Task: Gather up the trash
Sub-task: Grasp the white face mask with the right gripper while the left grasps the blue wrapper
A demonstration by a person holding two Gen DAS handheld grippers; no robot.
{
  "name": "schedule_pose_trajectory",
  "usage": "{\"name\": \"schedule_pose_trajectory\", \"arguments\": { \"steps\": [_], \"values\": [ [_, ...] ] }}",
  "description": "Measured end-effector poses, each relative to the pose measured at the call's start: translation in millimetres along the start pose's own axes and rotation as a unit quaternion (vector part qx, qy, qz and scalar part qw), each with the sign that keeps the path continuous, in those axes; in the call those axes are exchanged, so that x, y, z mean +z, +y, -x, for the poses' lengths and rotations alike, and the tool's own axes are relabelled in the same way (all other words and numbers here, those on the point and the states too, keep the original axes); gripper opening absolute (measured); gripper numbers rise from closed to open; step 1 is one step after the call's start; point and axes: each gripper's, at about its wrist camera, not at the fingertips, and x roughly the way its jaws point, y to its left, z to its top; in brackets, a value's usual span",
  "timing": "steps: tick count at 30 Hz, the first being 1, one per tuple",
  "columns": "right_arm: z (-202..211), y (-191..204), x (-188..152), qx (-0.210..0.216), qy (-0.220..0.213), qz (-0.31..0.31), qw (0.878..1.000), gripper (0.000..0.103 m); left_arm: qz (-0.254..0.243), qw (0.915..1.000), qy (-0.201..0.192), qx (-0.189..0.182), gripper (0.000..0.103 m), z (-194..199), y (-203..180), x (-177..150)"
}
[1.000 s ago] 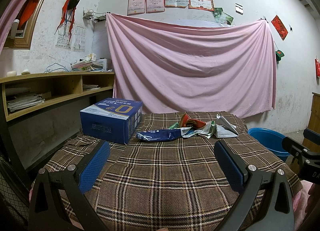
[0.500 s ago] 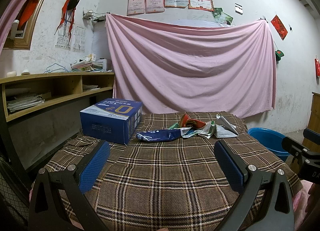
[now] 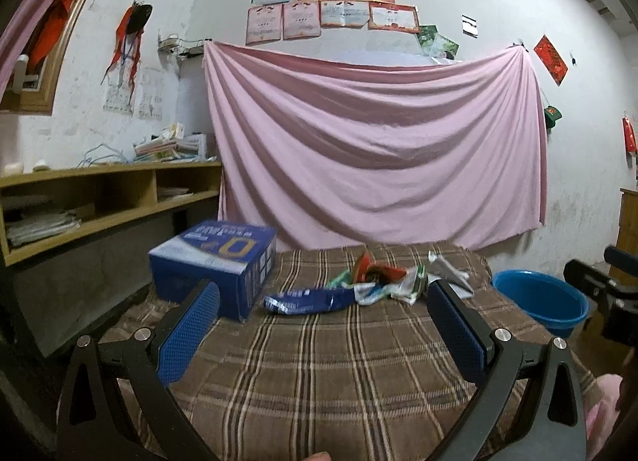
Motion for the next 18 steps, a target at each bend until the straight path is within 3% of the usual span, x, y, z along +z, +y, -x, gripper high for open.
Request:
{"name": "schedule_pose_trajectory", "arguments": {
  "steps": [8, 18],
  "values": [
    [-54, -3, 31, 0.018, -0.004, 0.027, 0.999, 0.103, -0.017, 0.9998, 0.003, -0.014, 0.102, -53, 3, 18],
    [-129, -11, 35, 0.034, 0.051, 0.033, 0.998, 0.103, -0.075, 0.992, 0.095, -0.036, 0.102, -139, 7, 6]
  ]
}}
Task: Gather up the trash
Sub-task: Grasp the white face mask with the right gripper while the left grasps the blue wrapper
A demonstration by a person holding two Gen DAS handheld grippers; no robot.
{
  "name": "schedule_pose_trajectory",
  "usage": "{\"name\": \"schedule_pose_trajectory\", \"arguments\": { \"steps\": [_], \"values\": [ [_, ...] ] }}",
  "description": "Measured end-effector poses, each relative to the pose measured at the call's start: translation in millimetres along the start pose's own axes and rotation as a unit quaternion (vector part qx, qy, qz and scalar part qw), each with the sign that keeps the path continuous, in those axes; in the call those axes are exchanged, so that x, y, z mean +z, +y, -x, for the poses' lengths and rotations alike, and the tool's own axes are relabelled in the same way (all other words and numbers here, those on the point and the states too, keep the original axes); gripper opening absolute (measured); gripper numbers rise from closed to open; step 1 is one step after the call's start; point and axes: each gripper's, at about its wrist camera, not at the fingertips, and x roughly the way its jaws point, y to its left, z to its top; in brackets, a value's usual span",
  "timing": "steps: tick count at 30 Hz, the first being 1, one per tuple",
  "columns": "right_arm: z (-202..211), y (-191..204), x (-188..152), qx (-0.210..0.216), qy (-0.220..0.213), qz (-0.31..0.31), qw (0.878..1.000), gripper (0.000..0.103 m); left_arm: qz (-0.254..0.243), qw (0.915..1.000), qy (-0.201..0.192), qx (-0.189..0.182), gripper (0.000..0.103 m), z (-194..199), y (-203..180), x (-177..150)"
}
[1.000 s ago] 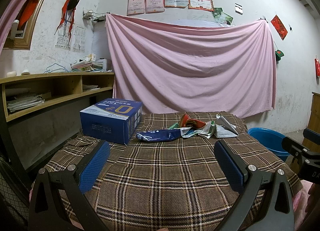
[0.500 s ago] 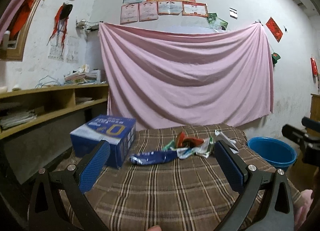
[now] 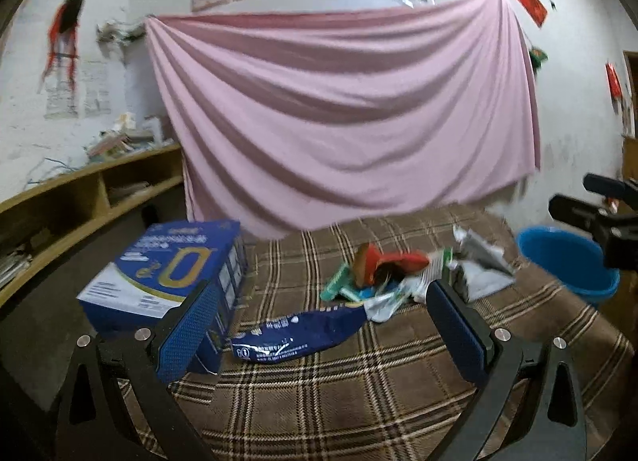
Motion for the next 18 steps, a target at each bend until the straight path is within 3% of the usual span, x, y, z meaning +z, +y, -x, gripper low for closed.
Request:
{"name": "schedule_pose_trajectory", "arguments": {
  "steps": [4, 8, 15, 17, 18],
  "values": [
    [-33, -1, -1, 0.011, 0.049, 0.004, 0.999, 0.103, 0.003, 0.9983, 0.058, -0.009, 0.1, -29, 8, -7],
    [-57, 0, -3, 0.029, 0.092, 0.008, 0.995, 0.103, 0.0, 0.9936, 0.112, -0.014, 0.092, -52, 6, -9],
    [-85, -2, -5, 0.041, 0.133, -0.004, 0.99, 0.103, -0.031, 0.9867, 0.156, -0.031, 0.09, -80, 1, -7],
    [-93, -4, -6, 0.045, 0.146, -0.01, 0.988, 0.102, -0.053, 0.9834, 0.17, -0.034, 0.085, -89, -5, -7],
    [-96, -5, -6, 0.047, 0.152, -0.013, 0.987, 0.1, -0.061, 0.9814, 0.178, -0.037, 0.074, -94, -8, -8]
  ]
}}
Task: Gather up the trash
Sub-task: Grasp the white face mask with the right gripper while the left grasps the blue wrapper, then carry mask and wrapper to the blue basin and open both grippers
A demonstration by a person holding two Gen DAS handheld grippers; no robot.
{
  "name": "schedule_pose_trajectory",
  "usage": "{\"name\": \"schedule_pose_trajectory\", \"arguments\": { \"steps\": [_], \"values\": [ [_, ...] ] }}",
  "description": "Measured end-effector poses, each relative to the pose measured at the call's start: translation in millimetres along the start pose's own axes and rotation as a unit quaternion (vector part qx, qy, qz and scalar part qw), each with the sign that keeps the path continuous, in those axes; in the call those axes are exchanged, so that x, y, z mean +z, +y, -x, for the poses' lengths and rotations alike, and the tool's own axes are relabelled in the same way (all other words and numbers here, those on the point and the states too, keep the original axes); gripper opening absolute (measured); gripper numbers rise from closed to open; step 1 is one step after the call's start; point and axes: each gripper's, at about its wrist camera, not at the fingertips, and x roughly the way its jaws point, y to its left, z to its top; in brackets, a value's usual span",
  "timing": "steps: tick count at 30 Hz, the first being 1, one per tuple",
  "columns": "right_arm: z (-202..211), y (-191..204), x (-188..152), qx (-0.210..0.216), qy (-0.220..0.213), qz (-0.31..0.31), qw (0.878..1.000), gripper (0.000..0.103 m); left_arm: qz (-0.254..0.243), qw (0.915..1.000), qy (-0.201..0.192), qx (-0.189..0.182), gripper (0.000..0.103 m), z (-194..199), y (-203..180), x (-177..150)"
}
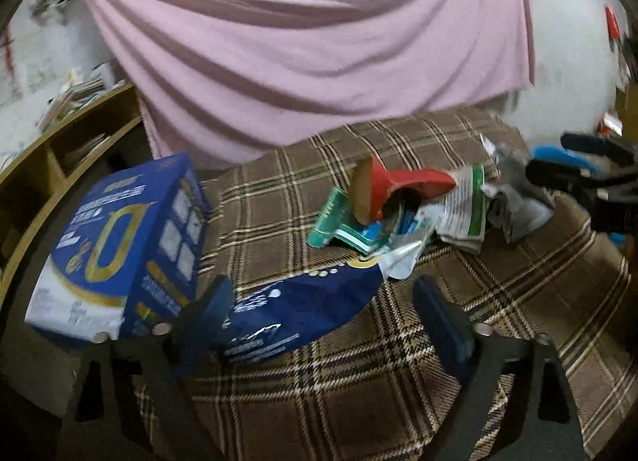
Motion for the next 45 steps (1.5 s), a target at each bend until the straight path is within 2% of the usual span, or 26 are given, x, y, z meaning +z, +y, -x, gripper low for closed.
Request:
{"name": "schedule_pose_trajectory", "arguments": {
  "steps": [1, 4, 9, 12, 17, 19, 22, 28, 33, 40, 45],
  "values": [
    [-4, -2, 0, 0.004, 0.008, -0.004, 1.0, 0.098, -0.012, 0.9999, 0.011, -0.001, 0.063, -7, -3, 1],
    [-11, -6, 0, 0.015, 0.025, -0.012, 0.999, 0.09, -0.038, 0.9988, 0.031, -0.001, 0.045, -19, -9, -1],
    [-22, -11, -1, 0.028, 0.056, -0.019, 0.998, 0.071, -0.069, 0.9973, 0.024, -0.001, 0.025, -20, -17, -3],
    [-26, -10, -2, 0.032, 0.072, -0.017, 0.997, 0.062, -0.075, 0.997, 0.016, 0.005, 0.023, -18, -18, -5],
    [-27, -17, -6, 0.031, 0.089, -0.025, 0.995, 0.036, -0.055, 0.9984, -0.001, 0.015, 0.02, -5, -16, -4],
    [-26, -24, -8, 0.04, 0.093, -0.039, 0.994, 0.02, -0.039, 0.999, -0.012, 0.017, 0.02, 4, -14, -4],
    [-19, -30, -11, 0.048, 0.087, -0.051, 0.994, 0.009, -0.014, 0.9993, -0.03, 0.018, 0.019, 18, -11, -4],
    [-1, -31, -12, 0.048, 0.053, -0.056, 0.996, 0.005, 0.045, 0.9961, -0.075, 0.01, 0.018, 50, 0, 0],
    [21, -27, -11, 0.05, 0.01, -0.053, 0.997, 0.004, 0.073, 0.9916, -0.107, -0.001, 0.017, 73, -2, 6],
    [70, -25, -5, 0.047, -0.093, -0.056, 0.993, 0.004, 0.102, 0.9829, -0.151, -0.023, 0.017, 93, -13, 24],
    [105, -21, 9, 0.018, -0.167, -0.039, 0.985, 0.004, 0.13, 0.9694, -0.202, -0.051, 0.017, 114, -24, 46]
  ]
}}
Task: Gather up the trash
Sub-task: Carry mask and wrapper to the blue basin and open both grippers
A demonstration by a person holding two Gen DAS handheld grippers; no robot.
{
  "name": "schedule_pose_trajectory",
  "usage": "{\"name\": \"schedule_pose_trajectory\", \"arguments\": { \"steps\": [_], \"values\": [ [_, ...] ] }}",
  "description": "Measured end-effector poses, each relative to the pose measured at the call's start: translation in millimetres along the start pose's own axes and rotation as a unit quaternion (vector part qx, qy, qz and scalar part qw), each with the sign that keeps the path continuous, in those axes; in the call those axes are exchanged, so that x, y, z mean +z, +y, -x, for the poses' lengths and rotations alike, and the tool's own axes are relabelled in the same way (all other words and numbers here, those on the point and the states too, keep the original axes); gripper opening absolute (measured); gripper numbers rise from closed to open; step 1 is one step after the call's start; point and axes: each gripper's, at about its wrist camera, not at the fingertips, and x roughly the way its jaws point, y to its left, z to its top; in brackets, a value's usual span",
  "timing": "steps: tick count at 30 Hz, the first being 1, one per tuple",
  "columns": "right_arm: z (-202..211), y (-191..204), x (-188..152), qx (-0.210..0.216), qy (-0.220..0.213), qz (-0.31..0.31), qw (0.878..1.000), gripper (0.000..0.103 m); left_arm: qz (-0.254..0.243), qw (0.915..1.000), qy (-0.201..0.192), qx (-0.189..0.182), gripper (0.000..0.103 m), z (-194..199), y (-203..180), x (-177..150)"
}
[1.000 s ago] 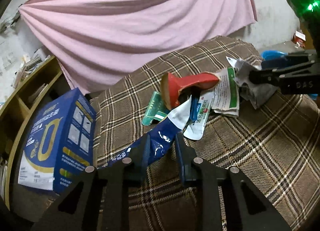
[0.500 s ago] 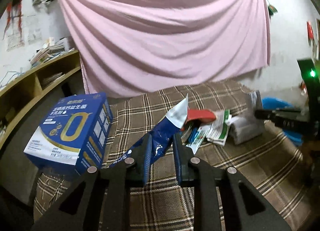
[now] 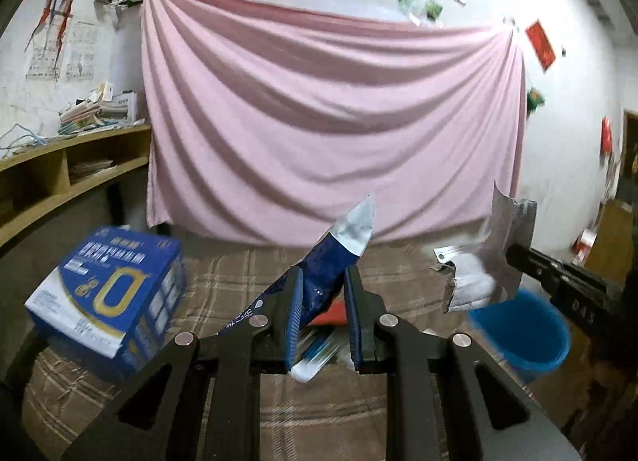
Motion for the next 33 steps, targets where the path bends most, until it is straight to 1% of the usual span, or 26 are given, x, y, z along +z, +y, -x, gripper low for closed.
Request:
{"name": "schedule_pose_trajectory", "arguments": {
  "steps": [2, 3, 6, 7, 10, 12, 16, 19, 24, 30, 33],
  "values": [
    [12, 0, 11, -0.016, -0.03, 0.012, 0.999, 0.004, 0.006, 0.9997, -0.022, -0.009, 0.017, 5, -9, 11],
    [16, 0, 16, -0.024, -0.04, 0.018, 0.999, 0.004, 0.008, 0.9992, -0.035, -0.018, 0.017, 7, -17, 18],
    [25, -4, 26, -0.051, -0.065, 0.033, 0.996, 0.004, 0.011, 0.9974, -0.059, -0.038, 0.017, 9, -40, 37],
    [28, -7, 31, -0.067, -0.075, 0.039, 0.994, 0.004, 0.01, 0.9967, -0.068, -0.043, 0.017, 10, -46, 43],
    [35, -18, 38, -0.103, -0.092, 0.047, 0.989, 0.004, 0.011, 0.994, -0.088, -0.064, 0.017, 8, -69, 61],
    [37, -29, 41, -0.12, -0.097, 0.043, 0.987, 0.004, 0.009, 0.9924, -0.097, -0.076, 0.017, 4, -85, 71],
    [44, -63, 40, -0.154, -0.101, 0.031, 0.982, 0.004, 0.006, 0.9892, -0.103, -0.104, 0.017, -16, -118, 82],
    [47, -88, 32, -0.175, -0.094, 0.021, 0.98, 0.004, 0.002, 0.9876, -0.095, -0.125, 0.017, -33, -143, 82],
    [48, -125, 13, -0.2, -0.069, -0.003, 0.977, 0.004, 0.0, 0.9855, -0.059, -0.159, 0.017, -67, -175, 70],
    [43, -164, -17, -0.227, -0.019, -0.03, 0.973, 0.004, -0.005, 0.9826, 0.004, -0.186, 0.017, -104, -205, 48],
    [38, -181, -33, -0.234, 0.011, -0.049, 0.971, 0.004, -0.009, 0.9819, 0.04, -0.185, 0.017, -120, -213, 39]
  ]
}}
